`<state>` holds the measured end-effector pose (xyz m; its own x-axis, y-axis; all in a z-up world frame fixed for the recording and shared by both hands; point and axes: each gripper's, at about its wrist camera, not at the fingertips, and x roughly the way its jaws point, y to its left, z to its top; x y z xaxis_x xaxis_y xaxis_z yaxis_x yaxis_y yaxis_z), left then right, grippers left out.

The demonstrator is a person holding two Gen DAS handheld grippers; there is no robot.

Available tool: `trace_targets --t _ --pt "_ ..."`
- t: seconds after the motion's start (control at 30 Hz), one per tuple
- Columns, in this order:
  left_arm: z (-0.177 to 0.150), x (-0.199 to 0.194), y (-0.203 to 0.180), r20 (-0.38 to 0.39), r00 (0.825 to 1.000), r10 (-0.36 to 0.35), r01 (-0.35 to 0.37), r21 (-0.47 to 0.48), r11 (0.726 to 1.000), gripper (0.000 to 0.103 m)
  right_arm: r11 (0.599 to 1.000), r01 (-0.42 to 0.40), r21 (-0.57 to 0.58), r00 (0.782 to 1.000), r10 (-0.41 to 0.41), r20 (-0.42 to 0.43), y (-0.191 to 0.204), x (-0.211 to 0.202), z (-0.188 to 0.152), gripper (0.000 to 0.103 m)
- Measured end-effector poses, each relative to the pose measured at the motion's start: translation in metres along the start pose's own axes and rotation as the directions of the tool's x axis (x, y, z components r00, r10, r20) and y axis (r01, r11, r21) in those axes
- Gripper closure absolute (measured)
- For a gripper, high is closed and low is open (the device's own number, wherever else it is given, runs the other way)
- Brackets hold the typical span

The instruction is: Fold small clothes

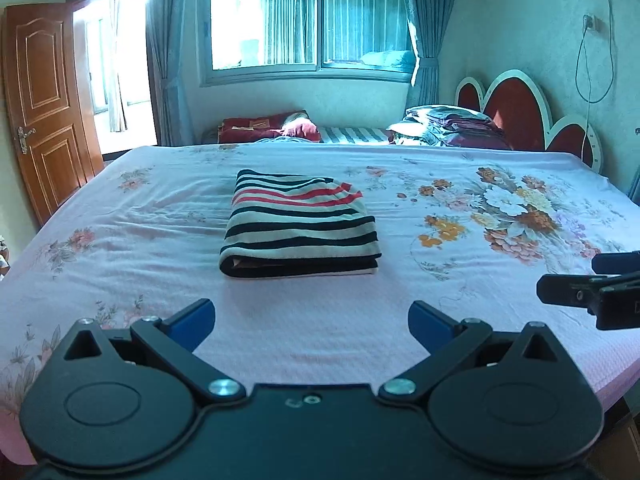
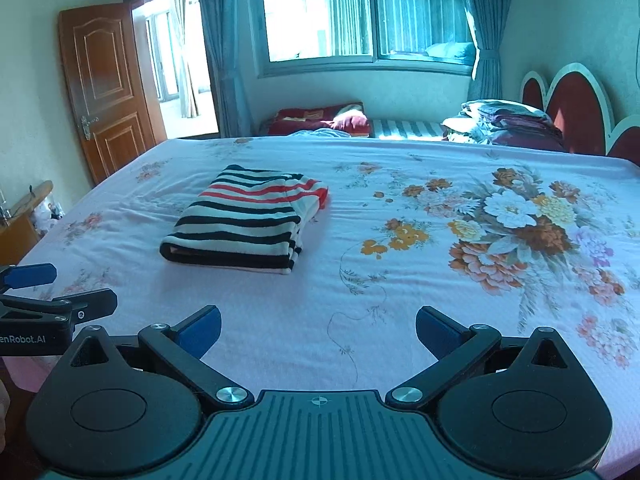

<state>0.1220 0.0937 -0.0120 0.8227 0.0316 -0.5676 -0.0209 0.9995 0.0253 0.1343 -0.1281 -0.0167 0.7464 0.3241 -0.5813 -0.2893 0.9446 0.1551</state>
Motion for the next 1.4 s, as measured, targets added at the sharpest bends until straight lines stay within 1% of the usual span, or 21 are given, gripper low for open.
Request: trace_targets --t 0.1,0.2,0.37,0.5,0.7,0.97,1.4 --pt "-0.008 -0.025 -0.006 0.021 1.0 -0.003 0.003 -0.011 1.0 0.001 1.0 -0.004 0.002 1.0 0.004 0.014 0.0 -0.029 -0.011 0.001" --pt "-0.012 -0.043 -0.013 0.036 0.999 -0.001 0.001 0.002 1.0 0.001 1.0 -0.007 0.004 1.0 0.007 0.022 0.0 -0.048 -0.019 0.001" --pt "-0.014 -0.062 -0.022 0.056 0.998 0.0 0.001 -0.006 1.0 0.001 1.0 -0.001 0.017 0.999 0.001 0.034 -0.004 -0.068 -0.022 0.001" --pt "-0.014 -0.069 -0.028 0.066 0.998 0.007 -0.006 -0.007 1.0 0.001 1.0 0.001 0.026 0.999 -0.002 0.046 -0.012 -0.08 -0.022 0.001" --pt "-0.016 -0.072 -0.035 0.07 0.997 0.012 -0.011 -0.004 1.0 0.001 1.0 -0.004 0.022 0.999 0.003 0.045 -0.017 -0.084 -0.021 0.001" --pt "-0.014 -0.069 -0.032 0.062 0.998 0.028 -0.027 -0.012 1.0 0.001 1.0 -0.023 0.01 0.999 0.022 0.042 -0.015 -0.08 -0.019 0.001" --pt "-0.013 -0.065 -0.035 0.062 0.998 0.017 -0.017 -0.003 1.0 0.001 1.0 -0.009 0.018 0.999 0.009 0.041 -0.018 -0.079 -0.019 0.001"
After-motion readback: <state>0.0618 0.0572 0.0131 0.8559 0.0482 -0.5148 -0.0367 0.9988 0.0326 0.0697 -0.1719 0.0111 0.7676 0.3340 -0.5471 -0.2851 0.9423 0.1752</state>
